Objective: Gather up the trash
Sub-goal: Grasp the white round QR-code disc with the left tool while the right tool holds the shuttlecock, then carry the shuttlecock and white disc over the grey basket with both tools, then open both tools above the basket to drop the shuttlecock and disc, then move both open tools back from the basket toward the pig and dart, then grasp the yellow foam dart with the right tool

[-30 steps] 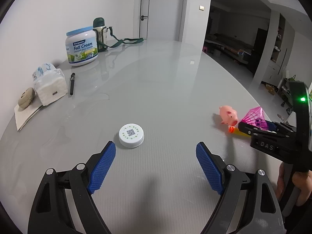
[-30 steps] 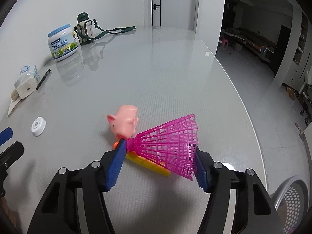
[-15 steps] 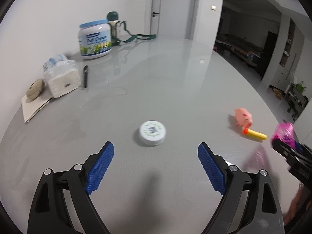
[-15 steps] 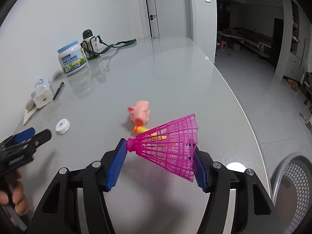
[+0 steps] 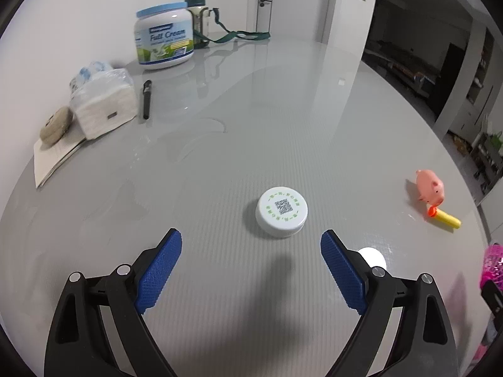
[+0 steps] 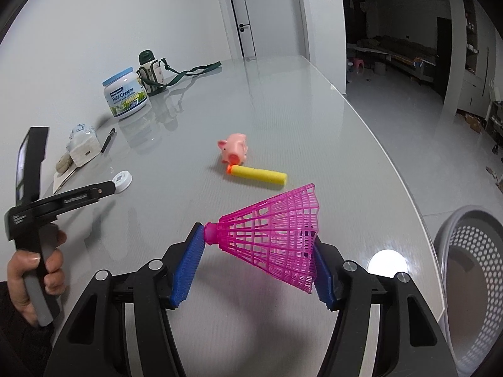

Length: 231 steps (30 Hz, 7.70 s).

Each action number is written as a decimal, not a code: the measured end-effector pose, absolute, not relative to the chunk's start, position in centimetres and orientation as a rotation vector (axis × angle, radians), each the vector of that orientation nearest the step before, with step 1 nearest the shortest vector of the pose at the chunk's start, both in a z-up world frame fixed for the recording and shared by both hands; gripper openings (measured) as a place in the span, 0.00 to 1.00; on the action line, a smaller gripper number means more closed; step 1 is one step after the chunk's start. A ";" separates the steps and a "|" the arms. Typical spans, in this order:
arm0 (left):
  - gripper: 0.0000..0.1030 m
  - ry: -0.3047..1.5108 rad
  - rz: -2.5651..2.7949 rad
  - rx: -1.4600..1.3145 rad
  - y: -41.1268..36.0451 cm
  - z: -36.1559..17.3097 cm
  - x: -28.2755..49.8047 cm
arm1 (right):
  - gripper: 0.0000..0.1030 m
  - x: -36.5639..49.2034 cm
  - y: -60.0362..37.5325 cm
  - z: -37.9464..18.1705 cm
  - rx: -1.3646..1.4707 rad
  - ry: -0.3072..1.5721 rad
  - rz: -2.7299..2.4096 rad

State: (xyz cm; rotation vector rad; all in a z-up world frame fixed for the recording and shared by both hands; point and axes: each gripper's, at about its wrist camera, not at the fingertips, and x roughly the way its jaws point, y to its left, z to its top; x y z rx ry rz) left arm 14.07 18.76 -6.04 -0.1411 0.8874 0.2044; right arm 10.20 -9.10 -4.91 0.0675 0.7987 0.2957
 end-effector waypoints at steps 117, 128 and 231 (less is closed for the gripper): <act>0.60 0.894 -0.539 0.232 -22.1 -5.8 7.4 | 0.66 -1.3 -36.8 -9.2 0.356 0.825 -0.188; 0.66 0.890 -0.527 0.194 -19.0 -5.7 6.8 | 0.68 -1.8 -34.9 -8.4 0.336 0.815 -0.173; 0.83 0.808 -0.072 -0.053 8.2 -3.9 11.0 | 0.79 15.0 -11.6 -5.3 -0.003 0.822 0.244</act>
